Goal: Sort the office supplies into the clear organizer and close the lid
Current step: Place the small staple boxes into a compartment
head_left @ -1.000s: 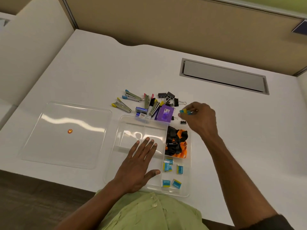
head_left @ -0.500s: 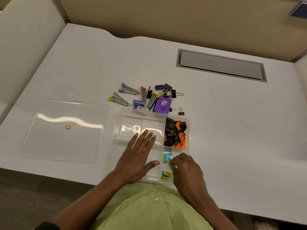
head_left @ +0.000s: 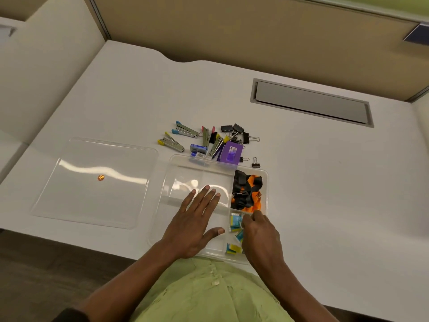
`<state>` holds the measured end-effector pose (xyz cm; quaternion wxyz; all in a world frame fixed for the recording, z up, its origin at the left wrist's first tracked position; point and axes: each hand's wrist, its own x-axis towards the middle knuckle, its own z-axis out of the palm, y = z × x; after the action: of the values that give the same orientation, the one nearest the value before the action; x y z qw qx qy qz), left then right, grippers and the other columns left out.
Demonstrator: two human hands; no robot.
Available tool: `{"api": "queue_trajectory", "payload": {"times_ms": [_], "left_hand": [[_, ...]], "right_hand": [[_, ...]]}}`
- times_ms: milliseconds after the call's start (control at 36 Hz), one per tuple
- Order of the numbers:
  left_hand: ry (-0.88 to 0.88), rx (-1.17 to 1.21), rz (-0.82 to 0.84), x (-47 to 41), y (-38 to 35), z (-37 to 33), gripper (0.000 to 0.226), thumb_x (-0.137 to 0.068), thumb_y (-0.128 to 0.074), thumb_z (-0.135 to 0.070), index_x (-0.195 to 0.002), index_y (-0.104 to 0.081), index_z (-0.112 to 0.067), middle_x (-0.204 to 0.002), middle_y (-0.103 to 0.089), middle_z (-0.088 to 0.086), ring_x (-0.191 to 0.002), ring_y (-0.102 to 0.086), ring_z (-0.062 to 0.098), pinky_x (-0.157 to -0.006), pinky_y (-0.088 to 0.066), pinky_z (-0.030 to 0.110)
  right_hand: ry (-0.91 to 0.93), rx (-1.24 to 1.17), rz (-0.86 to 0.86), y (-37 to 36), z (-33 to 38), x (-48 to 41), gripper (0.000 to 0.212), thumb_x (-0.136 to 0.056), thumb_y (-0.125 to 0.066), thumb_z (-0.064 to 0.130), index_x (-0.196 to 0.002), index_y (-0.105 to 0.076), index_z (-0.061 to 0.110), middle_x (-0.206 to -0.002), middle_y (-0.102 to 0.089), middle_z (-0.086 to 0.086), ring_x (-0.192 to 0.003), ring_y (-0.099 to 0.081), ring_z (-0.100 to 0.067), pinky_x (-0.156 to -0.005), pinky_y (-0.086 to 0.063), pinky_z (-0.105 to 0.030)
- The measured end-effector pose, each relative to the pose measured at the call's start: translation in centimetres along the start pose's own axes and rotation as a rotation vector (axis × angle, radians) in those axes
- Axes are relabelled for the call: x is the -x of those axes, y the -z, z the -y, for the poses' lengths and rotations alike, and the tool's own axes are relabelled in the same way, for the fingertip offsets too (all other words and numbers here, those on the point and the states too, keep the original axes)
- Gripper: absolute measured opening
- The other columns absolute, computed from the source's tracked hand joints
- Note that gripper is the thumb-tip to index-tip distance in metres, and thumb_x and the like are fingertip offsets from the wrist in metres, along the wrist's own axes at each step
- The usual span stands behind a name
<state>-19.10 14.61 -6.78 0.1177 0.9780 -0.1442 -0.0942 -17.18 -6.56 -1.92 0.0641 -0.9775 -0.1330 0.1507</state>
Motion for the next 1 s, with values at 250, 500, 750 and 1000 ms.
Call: {"api": "queue_trajectory", "payload": {"times_ms": [250, 500, 750, 1000], "left_hand": [[0.009, -0.001, 0.004, 0.1, -0.2, 0.0, 0.086, -0.103, -0.018, -0.076, -0.169, 0.000, -0.022, -0.176, 0.010, -0.001, -0.161, 0.018, 0.014, -0.131, 0.003, 0.045], [0.019, 0.016, -0.012, 0.0, -0.4, -0.1, 0.086, -0.103, -0.020, -0.076, -0.169, -0.004, -0.023, -0.176, 0.008, -0.002, -0.162, 0.017, 0.013, -0.130, 0.006, 0.043], [0.020, 0.015, -0.016, 0.0, -0.5, 0.0, 0.087, -0.103, -0.019, -0.077, -0.169, -0.005, -0.022, -0.176, 0.007, -0.001, -0.162, 0.015, 0.014, -0.130, 0.004, 0.044], [0.025, 0.011, -0.043, 0.0, -0.5, 0.0, 0.086, -0.103, -0.020, -0.077, -0.169, -0.008, -0.023, -0.176, 0.004, -0.002, -0.162, 0.014, 0.013, -0.130, 0.011, 0.039]], "right_hand": [[0.039, -0.078, -0.038, -0.8, 1.3, -0.5, 0.034, -0.083, -0.078, 0.031, -0.111, -0.065, 0.016, -0.091, -0.071, -0.005, -0.068, -0.068, -0.023, -0.054, -0.057, -0.035], [-0.016, -0.172, -0.065, -0.4, 0.3, -0.1, 0.024, -0.088, -0.069, 0.027, -0.111, -0.068, 0.021, -0.105, -0.071, 0.001, -0.081, -0.067, -0.019, -0.069, -0.057, -0.030], [0.250, -0.045, 0.089, -0.7, -1.6, 1.4, 0.018, -0.081, -0.080, 0.028, -0.098, -0.078, 0.029, -0.111, -0.073, 0.005, -0.095, -0.071, -0.016, -0.065, -0.061, -0.030], [0.162, -0.156, -0.001, -1.0, -1.2, 1.7, 0.023, -0.080, -0.085, 0.025, -0.099, -0.074, 0.020, -0.100, -0.066, 0.003, -0.083, -0.071, -0.016, -0.069, -0.064, -0.031]]}}
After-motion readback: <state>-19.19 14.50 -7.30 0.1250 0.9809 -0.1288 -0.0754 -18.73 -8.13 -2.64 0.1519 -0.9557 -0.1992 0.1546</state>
